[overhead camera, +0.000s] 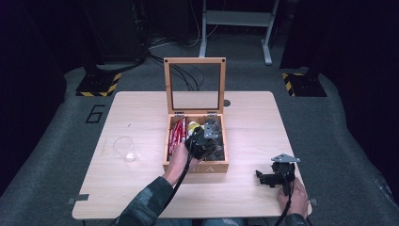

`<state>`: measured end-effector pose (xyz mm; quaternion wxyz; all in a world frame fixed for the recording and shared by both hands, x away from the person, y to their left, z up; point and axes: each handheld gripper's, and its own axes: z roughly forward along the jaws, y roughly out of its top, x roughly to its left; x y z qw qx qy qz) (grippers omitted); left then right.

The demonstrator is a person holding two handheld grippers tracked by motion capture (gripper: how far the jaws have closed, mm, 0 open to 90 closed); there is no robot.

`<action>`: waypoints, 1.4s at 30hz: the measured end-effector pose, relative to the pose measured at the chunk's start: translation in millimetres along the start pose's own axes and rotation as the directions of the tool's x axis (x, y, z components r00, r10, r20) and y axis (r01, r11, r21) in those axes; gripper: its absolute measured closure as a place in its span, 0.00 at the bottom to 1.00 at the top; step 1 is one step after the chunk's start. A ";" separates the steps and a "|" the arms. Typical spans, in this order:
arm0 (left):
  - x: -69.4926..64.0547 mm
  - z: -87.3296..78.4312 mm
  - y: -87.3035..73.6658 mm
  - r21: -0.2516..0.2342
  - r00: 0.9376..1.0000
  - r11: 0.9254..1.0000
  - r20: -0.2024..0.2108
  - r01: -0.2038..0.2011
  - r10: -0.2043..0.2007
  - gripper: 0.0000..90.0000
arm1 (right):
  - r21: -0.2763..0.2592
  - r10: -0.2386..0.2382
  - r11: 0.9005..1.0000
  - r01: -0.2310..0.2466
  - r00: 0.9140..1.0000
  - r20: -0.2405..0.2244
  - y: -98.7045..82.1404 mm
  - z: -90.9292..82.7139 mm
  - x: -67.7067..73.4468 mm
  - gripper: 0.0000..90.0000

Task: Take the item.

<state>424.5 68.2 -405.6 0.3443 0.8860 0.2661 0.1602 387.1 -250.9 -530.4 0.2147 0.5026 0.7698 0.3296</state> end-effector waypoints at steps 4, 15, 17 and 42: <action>1.2 -7.9 2.8 -0.006 1.000 1.000 -0.014 -0.003 0.003 0.93 | -0.001 -0.003 1.000 0.003 1.000 0.000 0.1 0.1 -0.2 0.00; 11.7 -37.6 1.0 -0.074 0.999 0.997 -0.045 0.020 -0.023 0.93 | -0.001 -0.004 1.000 0.004 1.000 0.000 0.1 0.0 -0.2 0.00; 14.7 -41.8 -1.1 -0.077 0.998 0.997 -0.047 0.031 -0.035 0.93 | 0.001 -0.004 1.000 0.004 1.000 0.000 0.2 0.0 -0.2 0.00; 41.7 -78.3 -28.0 -0.136 0.984 0.987 -0.141 0.087 -0.106 0.92 | -0.001 -0.003 1.000 0.003 1.000 0.000 0.1 0.1 -0.2 0.00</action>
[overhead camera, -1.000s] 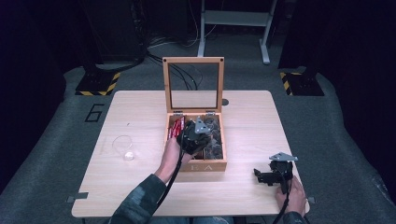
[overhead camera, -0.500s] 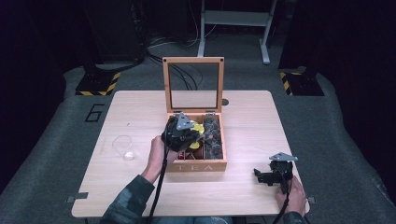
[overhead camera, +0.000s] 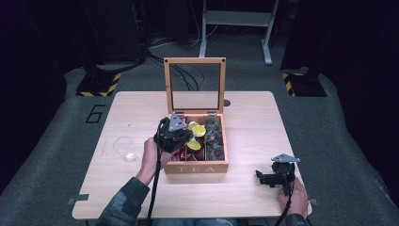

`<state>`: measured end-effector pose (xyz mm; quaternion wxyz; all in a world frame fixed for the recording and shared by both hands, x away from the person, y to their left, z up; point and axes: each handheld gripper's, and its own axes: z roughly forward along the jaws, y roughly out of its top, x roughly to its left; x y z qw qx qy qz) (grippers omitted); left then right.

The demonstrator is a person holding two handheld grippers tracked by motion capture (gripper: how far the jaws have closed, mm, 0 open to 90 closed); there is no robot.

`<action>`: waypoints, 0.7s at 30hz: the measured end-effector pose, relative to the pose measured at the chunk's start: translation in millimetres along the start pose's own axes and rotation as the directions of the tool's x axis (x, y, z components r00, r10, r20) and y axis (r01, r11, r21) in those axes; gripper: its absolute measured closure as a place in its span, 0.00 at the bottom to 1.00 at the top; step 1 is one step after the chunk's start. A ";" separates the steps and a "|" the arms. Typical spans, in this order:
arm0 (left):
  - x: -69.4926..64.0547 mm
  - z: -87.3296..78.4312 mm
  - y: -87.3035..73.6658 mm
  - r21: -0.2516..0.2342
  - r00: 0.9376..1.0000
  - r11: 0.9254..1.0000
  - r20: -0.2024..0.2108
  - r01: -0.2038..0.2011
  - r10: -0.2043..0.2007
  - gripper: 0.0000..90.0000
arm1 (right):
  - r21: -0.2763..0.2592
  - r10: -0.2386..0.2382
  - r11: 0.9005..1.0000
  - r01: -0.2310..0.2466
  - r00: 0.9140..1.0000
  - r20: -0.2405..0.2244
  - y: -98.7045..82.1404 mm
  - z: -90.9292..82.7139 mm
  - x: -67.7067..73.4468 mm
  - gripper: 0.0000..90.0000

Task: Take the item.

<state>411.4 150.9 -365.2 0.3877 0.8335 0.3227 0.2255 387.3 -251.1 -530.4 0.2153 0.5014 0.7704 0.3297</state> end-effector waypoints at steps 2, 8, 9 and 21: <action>2.3 -3.7 -2.0 -0.005 1.000 1.000 -0.011 0.005 -0.005 0.92 | 0.000 0.000 1.000 0.000 1.000 0.000 0.0 0.0 0.0 0.00; 10.8 -14.1 -8.0 -0.026 0.999 0.999 -0.043 0.022 -0.023 0.92 | 0.000 0.000 1.000 0.000 1.000 0.000 0.0 0.0 0.0 0.00; 12.3 -15.6 -8.9 -0.028 0.999 0.999 -0.047 0.020 -0.022 0.92 | 0.000 0.000 1.000 0.000 1.000 0.000 0.0 0.0 0.0 0.00; 26.7 -29.9 -17.3 -0.028 0.996 0.999 -0.085 0.031 -0.033 0.92 | 0.000 -0.001 1.000 0.001 1.000 0.000 0.0 0.0 0.0 0.00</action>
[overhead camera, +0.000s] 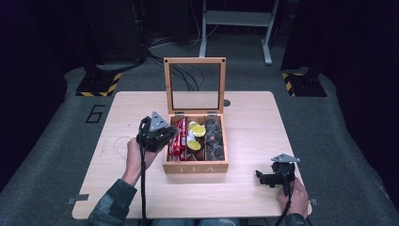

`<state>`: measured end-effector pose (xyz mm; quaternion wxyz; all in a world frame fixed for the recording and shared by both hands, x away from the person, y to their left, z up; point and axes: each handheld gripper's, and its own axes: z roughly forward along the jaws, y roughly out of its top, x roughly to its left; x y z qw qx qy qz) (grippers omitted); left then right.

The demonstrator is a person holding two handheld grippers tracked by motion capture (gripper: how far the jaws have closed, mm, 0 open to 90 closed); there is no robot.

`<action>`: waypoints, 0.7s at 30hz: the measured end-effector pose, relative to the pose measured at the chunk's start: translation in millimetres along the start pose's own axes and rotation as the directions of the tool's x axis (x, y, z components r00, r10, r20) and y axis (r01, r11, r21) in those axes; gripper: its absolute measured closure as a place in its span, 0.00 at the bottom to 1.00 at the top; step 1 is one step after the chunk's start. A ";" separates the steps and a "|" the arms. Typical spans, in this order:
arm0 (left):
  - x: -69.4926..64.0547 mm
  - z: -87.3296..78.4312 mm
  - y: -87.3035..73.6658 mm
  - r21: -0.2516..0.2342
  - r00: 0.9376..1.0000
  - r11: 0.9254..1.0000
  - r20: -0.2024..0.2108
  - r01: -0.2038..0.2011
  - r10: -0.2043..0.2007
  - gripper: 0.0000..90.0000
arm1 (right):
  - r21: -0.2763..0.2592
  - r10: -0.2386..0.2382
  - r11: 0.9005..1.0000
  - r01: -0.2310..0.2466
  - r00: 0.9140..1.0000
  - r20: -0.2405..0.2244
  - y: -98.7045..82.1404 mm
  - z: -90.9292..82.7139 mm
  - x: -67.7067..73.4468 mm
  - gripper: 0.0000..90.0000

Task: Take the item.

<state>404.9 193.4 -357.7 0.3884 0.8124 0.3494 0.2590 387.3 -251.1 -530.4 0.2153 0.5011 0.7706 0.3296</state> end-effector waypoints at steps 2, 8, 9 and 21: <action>2.8 -2.7 -0.9 -0.005 1.000 1.000 -0.009 0.006 -0.006 0.92 | 0.000 0.000 1.000 0.000 1.000 0.000 0.0 0.0 0.0 0.00; 11.2 -10.9 -1.6 -0.018 0.999 1.000 -0.038 0.013 -0.014 0.92 | 0.000 0.000 1.000 0.000 1.000 0.000 0.0 0.0 0.0 0.00; 13.0 -12.9 -1.7 -0.015 0.999 1.000 -0.041 0.014 -0.015 0.92 | 0.000 0.000 1.000 0.000 1.000 0.000 0.0 0.0 0.0 0.00; 31.8 -27.7 -13.3 -0.026 0.996 0.999 -0.084 0.040 -0.042 0.92 | 0.000 0.000 1.000 0.000 1.000 0.000 0.0 0.0 0.0 0.00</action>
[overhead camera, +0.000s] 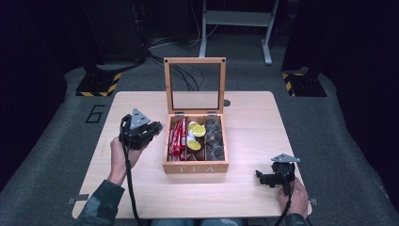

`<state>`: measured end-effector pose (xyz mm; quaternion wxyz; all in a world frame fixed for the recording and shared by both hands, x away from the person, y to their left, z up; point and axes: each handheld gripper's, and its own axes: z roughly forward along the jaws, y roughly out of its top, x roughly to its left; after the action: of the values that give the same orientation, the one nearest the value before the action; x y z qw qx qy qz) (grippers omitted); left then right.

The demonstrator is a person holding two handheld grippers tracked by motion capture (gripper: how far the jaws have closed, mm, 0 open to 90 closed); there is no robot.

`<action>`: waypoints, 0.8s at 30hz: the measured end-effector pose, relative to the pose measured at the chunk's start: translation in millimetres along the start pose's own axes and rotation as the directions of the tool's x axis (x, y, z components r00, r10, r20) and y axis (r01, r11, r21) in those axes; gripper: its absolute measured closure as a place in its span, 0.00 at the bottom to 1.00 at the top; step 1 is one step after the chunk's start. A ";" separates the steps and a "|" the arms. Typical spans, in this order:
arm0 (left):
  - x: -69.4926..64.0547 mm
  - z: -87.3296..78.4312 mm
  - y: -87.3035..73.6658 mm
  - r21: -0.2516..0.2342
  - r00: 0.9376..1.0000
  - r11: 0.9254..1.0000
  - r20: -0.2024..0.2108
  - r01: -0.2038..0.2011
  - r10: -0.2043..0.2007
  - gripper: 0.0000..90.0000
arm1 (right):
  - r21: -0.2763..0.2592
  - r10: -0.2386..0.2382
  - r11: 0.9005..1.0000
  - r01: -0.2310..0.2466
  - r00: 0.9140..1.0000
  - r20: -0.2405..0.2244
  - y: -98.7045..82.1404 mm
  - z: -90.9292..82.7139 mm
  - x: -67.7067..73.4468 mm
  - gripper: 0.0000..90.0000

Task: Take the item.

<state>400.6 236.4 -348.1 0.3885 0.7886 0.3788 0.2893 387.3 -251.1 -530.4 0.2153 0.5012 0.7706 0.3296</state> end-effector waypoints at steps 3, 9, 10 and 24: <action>6.6 -3.1 -5.9 0.002 1.000 1.000 -0.015 0.015 -0.015 0.92 | 0.000 0.000 1.000 0.000 1.000 0.000 0.0 0.0 0.0 0.00; 16.0 -8.7 -12.5 -0.003 0.998 0.999 -0.037 0.042 -0.042 0.92 | 0.000 0.000 1.000 0.000 1.000 0.000 0.0 0.0 0.0 0.00; 17.5 -9.7 -13.4 -0.008 0.998 0.999 -0.041 0.045 -0.045 0.92 | 0.000 0.000 1.000 0.000 1.000 0.000 0.0 0.0 0.0 0.00; 40.3 -24.0 -28.6 -0.016 0.991 0.996 -0.103 0.085 -0.086 0.92 | 0.000 0.000 1.000 0.000 1.000 0.000 0.0 0.0 0.0 0.00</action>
<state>394.0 290.7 -352.6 0.3847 0.7534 0.4303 0.3150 387.3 -251.1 -530.4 0.2154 0.5012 0.7705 0.3297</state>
